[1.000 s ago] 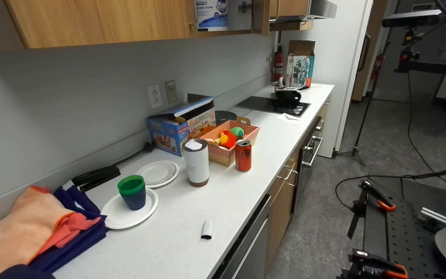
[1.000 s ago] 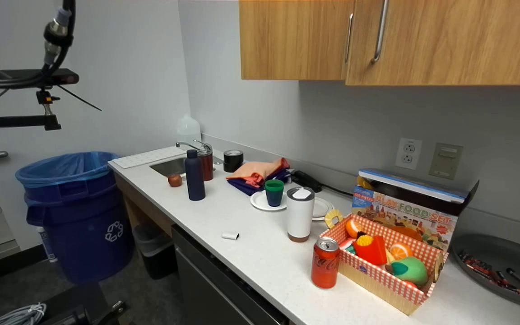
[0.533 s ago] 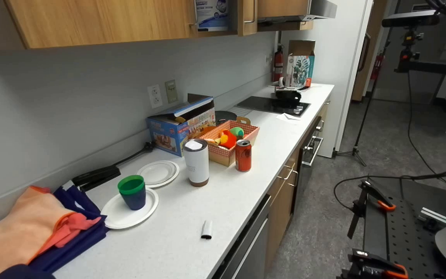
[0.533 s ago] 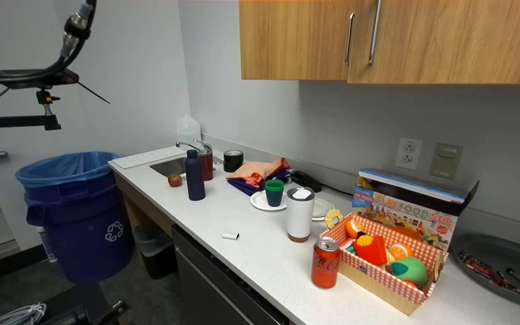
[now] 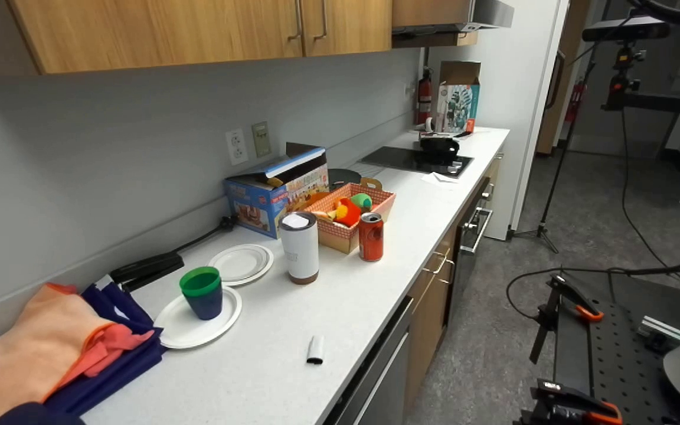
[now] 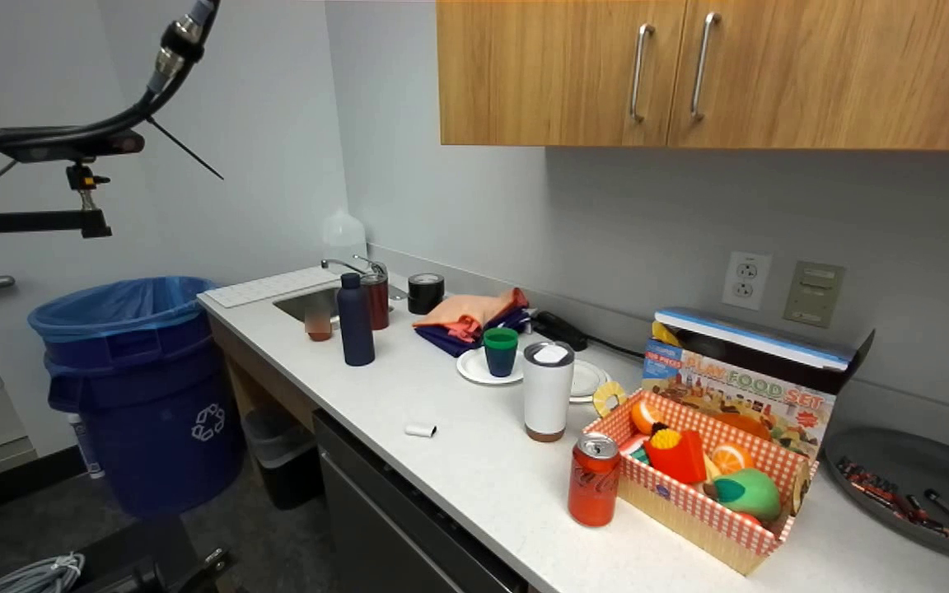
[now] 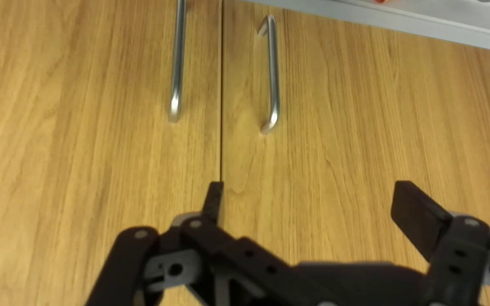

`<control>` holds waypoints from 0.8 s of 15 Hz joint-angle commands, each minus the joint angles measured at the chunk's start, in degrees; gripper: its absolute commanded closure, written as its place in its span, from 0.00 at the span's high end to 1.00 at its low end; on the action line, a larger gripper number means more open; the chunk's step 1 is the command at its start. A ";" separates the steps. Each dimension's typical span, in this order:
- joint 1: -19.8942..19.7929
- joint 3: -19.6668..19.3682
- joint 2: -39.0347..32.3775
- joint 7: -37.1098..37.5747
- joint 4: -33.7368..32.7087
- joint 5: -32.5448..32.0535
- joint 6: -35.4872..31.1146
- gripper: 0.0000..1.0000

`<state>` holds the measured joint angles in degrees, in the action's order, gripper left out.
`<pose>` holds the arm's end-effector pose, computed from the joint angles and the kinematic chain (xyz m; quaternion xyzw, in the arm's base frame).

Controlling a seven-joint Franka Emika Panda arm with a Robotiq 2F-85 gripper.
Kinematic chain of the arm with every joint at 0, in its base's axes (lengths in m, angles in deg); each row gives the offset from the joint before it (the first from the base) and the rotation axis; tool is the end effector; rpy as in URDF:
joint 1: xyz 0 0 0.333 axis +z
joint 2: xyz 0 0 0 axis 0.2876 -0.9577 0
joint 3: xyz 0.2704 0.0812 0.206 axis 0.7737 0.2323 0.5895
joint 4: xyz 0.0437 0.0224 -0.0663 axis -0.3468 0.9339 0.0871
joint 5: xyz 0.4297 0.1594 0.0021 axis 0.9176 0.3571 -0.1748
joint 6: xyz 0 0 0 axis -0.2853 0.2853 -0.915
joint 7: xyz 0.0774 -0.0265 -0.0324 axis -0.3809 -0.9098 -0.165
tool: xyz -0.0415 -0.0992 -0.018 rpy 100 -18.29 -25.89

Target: Close the cupboard drawer.

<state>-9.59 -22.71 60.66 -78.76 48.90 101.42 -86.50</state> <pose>0.6214 -0.1110 0.7742 -0.8809 -0.1252 -0.4524 0.0612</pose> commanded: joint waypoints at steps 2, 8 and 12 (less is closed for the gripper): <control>-4.39 3.29 -1.55 -1.17 -3.77 1.69 1.82 1.00; -7.61 3.52 3.45 0.06 0.50 -0.29 4.39 1.00; -8.99 2.88 6.64 0.73 4.40 -0.59 6.97 1.00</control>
<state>-17.36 -20.09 63.81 -78.54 49.46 101.25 -81.72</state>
